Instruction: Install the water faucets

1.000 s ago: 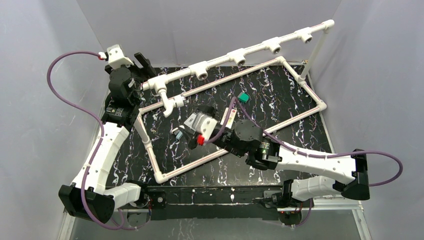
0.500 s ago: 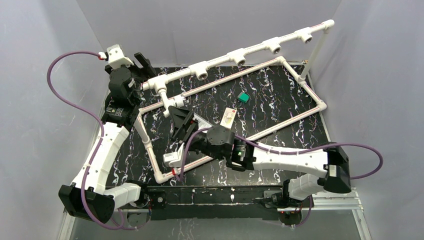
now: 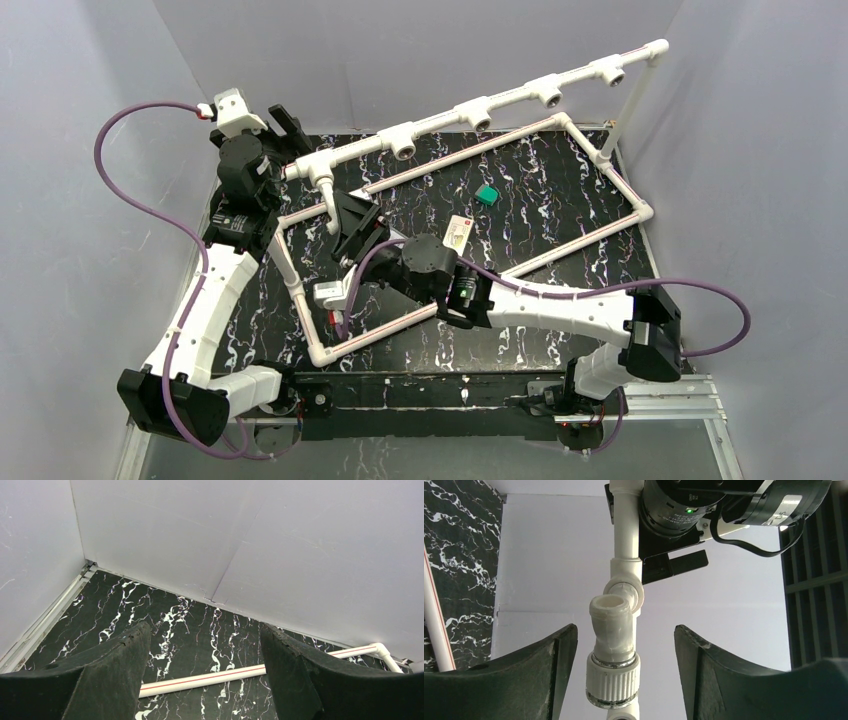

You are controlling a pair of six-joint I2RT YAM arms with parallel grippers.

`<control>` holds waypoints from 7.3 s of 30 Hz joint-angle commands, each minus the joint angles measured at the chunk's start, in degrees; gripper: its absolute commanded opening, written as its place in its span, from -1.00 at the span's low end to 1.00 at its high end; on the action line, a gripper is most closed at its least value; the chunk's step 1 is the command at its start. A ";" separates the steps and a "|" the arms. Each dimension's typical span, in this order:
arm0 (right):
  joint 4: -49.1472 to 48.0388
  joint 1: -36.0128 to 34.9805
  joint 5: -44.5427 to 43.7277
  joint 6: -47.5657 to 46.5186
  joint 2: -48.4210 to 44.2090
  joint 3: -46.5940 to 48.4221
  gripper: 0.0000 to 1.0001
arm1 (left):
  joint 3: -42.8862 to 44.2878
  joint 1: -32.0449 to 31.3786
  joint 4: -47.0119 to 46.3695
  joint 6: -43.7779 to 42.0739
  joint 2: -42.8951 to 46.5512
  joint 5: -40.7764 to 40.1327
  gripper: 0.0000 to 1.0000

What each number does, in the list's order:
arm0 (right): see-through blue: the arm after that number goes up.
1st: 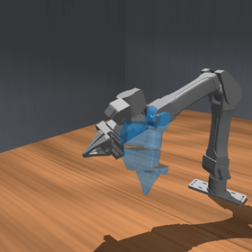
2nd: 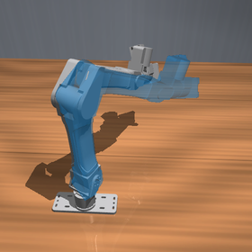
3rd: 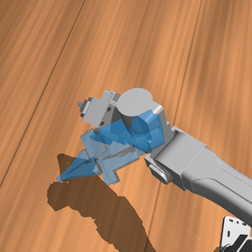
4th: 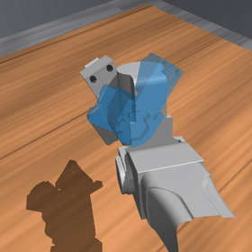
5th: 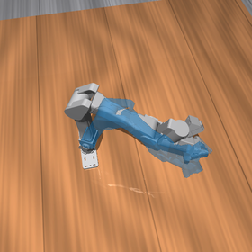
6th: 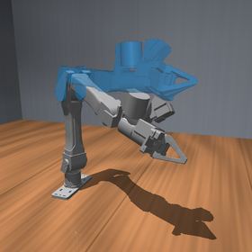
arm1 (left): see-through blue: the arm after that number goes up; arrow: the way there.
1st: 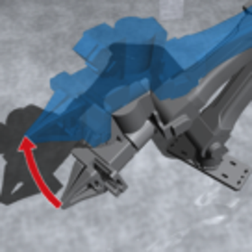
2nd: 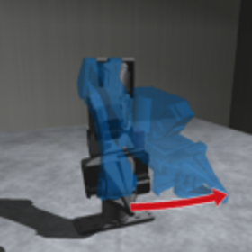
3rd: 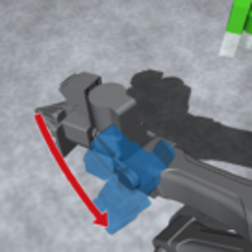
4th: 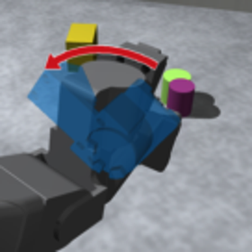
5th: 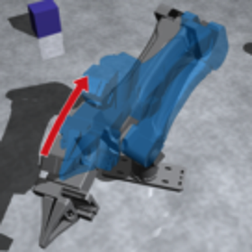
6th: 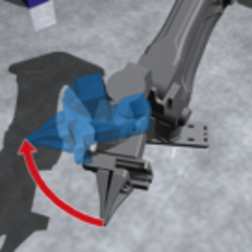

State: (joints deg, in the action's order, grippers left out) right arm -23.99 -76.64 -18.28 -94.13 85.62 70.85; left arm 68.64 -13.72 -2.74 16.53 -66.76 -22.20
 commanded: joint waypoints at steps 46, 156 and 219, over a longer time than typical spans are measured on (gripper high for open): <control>-38.25 -1.02 -31.19 120.01 8.68 -5.07 -0.97 | -6.72 -1.42 21.86 -1.15 -6.12 6.12 0.55; -40.99 0.27 -25.61 79.68 11.57 0.34 -0.97 | -6.51 -1.43 22.21 -1.33 -5.97 6.20 0.56; 34.79 5.58 -36.25 100.17 -43.32 -31.40 0.97 | 8.45 -1.47 -4.36 3.64 9.70 9.22 0.58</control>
State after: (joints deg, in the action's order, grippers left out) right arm 16.25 -75.26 -55.37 2.61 43.48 44.10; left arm 78.37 -14.81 3.27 21.15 -64.97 -16.47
